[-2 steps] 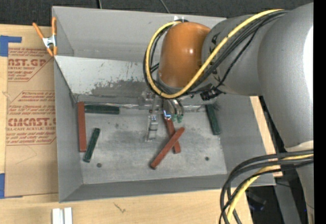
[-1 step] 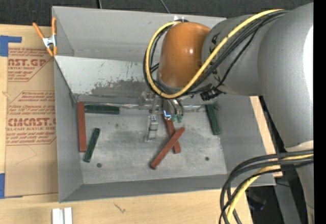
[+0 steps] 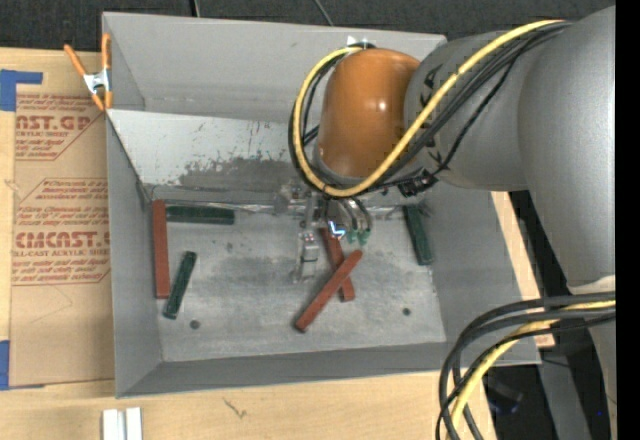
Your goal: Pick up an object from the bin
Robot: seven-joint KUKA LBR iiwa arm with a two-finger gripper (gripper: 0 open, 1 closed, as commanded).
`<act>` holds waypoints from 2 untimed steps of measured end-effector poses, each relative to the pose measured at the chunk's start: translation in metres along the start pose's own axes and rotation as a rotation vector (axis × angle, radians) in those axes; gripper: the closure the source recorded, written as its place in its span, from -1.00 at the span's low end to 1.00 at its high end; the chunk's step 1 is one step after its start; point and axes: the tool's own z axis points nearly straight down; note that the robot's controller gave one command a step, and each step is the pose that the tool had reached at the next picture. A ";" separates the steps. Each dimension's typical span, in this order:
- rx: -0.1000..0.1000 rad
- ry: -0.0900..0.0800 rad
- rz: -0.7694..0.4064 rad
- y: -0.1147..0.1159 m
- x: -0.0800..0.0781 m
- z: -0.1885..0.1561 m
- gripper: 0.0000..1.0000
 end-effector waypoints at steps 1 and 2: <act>0.001 -0.003 -0.199 -0.023 0.002 0.038 -1.00; -0.001 0.001 -0.237 -0.033 0.007 0.052 -1.00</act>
Offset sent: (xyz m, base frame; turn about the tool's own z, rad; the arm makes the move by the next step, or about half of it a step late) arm -0.0207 -0.0881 -0.0642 -0.3598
